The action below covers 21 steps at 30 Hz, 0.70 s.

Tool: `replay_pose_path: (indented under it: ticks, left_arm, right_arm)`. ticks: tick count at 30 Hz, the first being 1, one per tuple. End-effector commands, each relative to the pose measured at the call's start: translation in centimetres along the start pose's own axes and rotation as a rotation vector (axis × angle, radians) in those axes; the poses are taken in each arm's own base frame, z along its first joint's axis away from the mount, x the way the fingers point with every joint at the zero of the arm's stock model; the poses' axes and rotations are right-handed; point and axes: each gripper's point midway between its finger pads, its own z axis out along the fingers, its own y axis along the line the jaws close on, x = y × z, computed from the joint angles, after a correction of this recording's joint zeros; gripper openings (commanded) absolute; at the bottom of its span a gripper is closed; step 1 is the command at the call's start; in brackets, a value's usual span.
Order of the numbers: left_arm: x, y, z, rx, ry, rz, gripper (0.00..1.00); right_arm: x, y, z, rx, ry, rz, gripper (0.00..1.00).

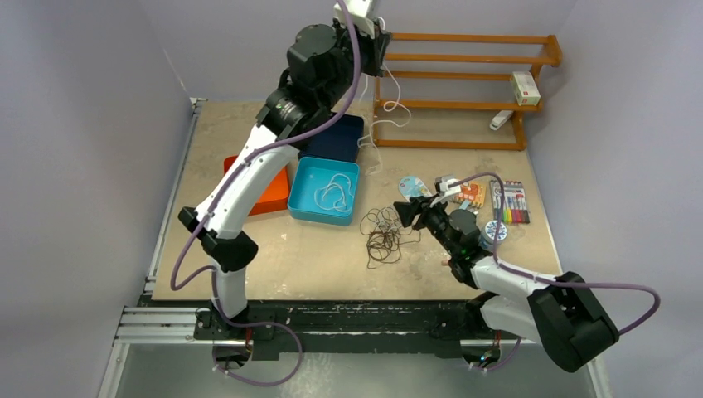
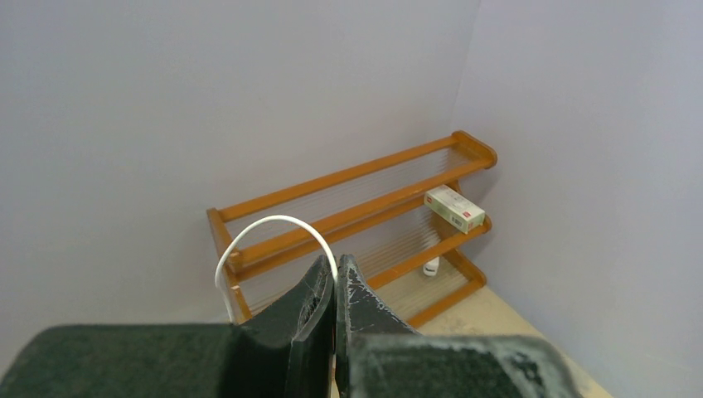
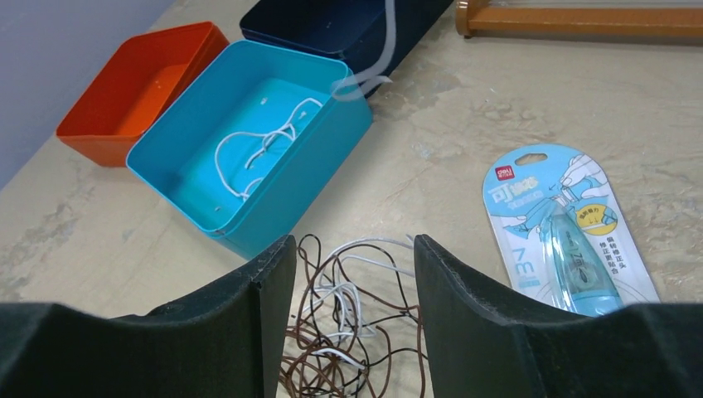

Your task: Untangle the cables

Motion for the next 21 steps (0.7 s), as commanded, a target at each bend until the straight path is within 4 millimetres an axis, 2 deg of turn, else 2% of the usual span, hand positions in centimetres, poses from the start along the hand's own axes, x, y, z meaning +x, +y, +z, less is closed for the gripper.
replay_pose_path:
  ticks: [1, 8, 16, 21]
  left_arm:
    - [-8.0, 1.7, -4.1, -0.060, -0.166, 0.036, 0.00]
    - [-8.2, 3.1, -5.8, -0.124, -0.149, 0.061, 0.00]
    - [-6.3, 4.5, -6.8, -0.191, -0.092, 0.085, 0.00]
    - [-4.3, 5.5, -7.2, -0.239, -0.045, 0.103, 0.00]
  right_arm:
    - [-1.5, 0.0, 0.8, 0.016, -0.031, -0.031, 0.57]
    - [-1.7, 0.3, 1.3, 0.000, -0.033, -0.034, 0.57]
    - [-1.6, 0.4, 1.8, -0.007, -0.024, -0.044, 0.57]
    - [-1.5, 0.5, 2.0, -0.015, -0.020, -0.040, 0.57]
